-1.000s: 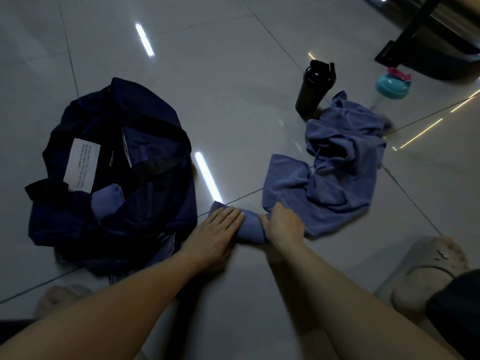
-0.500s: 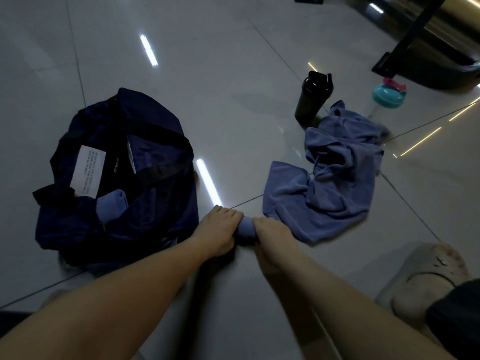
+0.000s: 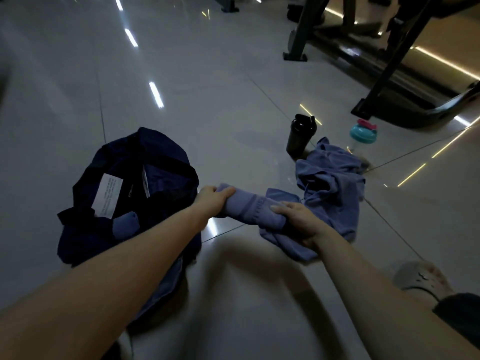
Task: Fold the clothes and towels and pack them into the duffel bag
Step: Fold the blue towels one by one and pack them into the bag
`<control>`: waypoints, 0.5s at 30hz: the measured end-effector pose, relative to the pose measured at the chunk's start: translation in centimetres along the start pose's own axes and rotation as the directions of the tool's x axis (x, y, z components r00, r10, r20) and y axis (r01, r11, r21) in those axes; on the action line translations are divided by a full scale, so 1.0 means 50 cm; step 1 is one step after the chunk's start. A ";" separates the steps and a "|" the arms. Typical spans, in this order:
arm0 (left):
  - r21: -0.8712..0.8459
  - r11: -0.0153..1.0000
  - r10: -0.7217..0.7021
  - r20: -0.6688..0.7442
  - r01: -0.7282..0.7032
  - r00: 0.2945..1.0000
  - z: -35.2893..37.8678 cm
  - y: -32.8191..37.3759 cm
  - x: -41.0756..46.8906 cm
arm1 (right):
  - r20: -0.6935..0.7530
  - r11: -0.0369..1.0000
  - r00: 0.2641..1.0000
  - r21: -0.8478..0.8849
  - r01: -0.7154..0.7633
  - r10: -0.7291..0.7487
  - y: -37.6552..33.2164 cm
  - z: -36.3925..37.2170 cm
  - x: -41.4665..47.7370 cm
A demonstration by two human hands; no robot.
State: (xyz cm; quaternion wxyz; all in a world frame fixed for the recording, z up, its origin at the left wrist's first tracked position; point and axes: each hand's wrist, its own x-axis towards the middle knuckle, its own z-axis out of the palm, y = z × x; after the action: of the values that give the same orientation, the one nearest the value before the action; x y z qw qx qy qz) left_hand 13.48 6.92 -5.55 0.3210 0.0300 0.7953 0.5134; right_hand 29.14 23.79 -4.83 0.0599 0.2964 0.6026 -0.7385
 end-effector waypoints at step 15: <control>0.355 0.888 0.375 -0.190 -0.292 0.907 -0.263 0.229 -0.089 | 0.070 0.988 0.986 0.030 0.151 -0.153 -0.241 0.176 -0.004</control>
State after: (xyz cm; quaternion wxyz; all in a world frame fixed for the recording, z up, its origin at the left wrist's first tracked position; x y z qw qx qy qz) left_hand 6.67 0.16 9.67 0.1137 0.1528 0.8847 0.4256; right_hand 20.70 18.80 6.45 0.0212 0.2235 0.6117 -0.7586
